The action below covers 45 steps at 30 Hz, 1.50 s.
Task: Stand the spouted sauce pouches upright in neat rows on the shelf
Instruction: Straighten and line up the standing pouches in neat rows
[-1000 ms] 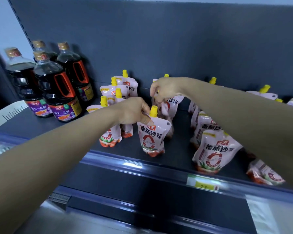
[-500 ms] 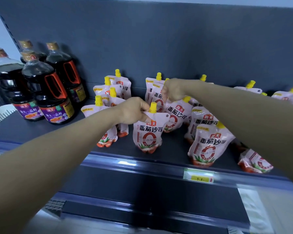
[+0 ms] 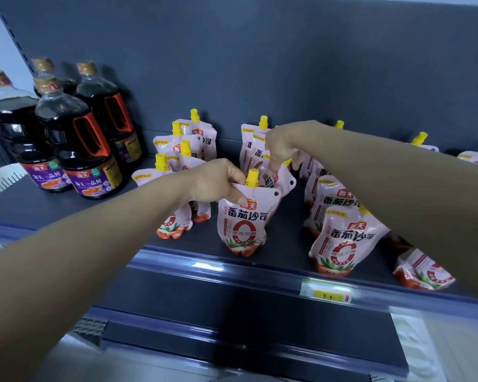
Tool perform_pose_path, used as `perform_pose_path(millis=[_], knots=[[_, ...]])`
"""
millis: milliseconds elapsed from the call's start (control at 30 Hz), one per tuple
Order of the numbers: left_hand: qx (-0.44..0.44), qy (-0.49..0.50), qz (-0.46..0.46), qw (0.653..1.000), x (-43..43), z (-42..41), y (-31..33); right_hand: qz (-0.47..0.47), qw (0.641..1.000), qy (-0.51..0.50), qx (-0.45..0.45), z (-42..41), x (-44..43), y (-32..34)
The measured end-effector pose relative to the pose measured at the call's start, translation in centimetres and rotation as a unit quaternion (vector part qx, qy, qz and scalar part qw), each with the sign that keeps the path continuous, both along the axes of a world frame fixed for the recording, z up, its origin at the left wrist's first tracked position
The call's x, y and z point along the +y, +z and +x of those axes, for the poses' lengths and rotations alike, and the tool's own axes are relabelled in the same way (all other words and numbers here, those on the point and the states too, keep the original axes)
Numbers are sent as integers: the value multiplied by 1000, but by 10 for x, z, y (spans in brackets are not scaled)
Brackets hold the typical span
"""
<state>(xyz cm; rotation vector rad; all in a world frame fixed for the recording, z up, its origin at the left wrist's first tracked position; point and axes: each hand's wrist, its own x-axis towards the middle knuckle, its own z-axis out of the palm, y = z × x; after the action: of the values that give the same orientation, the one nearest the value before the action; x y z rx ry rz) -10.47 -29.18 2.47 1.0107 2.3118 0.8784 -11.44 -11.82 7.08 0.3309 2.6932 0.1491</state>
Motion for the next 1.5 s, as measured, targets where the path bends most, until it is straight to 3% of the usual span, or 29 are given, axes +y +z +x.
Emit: perform_pose_path(millis=[233,400,700,900,1100,1167,1333,1500], knots=[[2,10,38,999,3,6,-5,46,994,73,67,-3,-5,-4],[0,2,8,1000,-2,4,-5,16,999,52,4,-2,-1,-2],[-36,9,17,999,-9,6,3,-135,984,9,114,10,11,-6],[-59,60,127,988,-9,6,21,-287,947,-86,116,21,19,-18],[-26,130,222,966,-3,-4,30,-153,971,-43,181,28,10,9],[-28,169,246,954,0,-10,32,-190,950,-51,241,28,17,33],[-93,266,262,923,13,-21,36,-338,859,-109,369,30,27,88],[-308,242,331,859,28,-25,48,-453,773,-156,416,25,32,107]])
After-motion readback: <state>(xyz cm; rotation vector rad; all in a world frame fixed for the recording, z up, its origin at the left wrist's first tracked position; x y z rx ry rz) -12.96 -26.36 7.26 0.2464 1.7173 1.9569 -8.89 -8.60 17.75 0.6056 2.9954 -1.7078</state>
